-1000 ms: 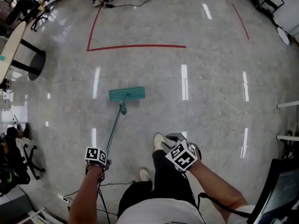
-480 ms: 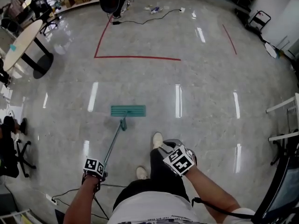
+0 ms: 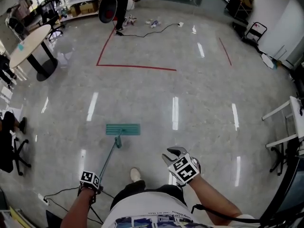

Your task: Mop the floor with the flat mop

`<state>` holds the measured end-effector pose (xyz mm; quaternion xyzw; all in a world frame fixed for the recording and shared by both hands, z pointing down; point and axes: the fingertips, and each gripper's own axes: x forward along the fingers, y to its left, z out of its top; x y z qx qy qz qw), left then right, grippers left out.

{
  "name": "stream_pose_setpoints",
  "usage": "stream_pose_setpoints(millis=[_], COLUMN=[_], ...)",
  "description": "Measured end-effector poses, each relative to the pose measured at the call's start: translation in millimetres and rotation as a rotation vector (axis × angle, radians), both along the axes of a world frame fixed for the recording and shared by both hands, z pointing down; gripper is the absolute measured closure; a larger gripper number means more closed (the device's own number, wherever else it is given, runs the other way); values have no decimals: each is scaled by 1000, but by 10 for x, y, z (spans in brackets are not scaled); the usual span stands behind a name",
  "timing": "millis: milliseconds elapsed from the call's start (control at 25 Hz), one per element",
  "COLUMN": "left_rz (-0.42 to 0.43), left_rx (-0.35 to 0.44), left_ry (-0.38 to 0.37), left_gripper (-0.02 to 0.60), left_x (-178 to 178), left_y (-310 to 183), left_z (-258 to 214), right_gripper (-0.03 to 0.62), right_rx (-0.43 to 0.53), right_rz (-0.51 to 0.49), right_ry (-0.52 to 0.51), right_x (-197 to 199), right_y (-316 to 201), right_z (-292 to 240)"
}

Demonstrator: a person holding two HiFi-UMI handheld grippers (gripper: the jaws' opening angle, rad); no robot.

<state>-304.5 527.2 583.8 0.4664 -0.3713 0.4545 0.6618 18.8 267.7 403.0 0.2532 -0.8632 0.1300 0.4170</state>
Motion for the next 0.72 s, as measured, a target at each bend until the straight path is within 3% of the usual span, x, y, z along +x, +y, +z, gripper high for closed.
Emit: stream_pose_setpoints(millis=[200, 480, 720], left_rz=[-43, -105, -63], left_rx=[7, 13, -3], left_ry=[-31, -12, -8], left_gripper=[486, 486, 486], left_x=[344, 939, 919], left_y=[386, 930, 1138], left_z=[-67, -223, -170], right_gripper=[471, 471, 471], right_rx=[14, -8, 15], right_rz=[-35, -57, -14], right_ry=[-4, -1, 0], right_x=[382, 987, 1058], right_y=[373, 1033, 1184], right_z=[-45, -6, -18])
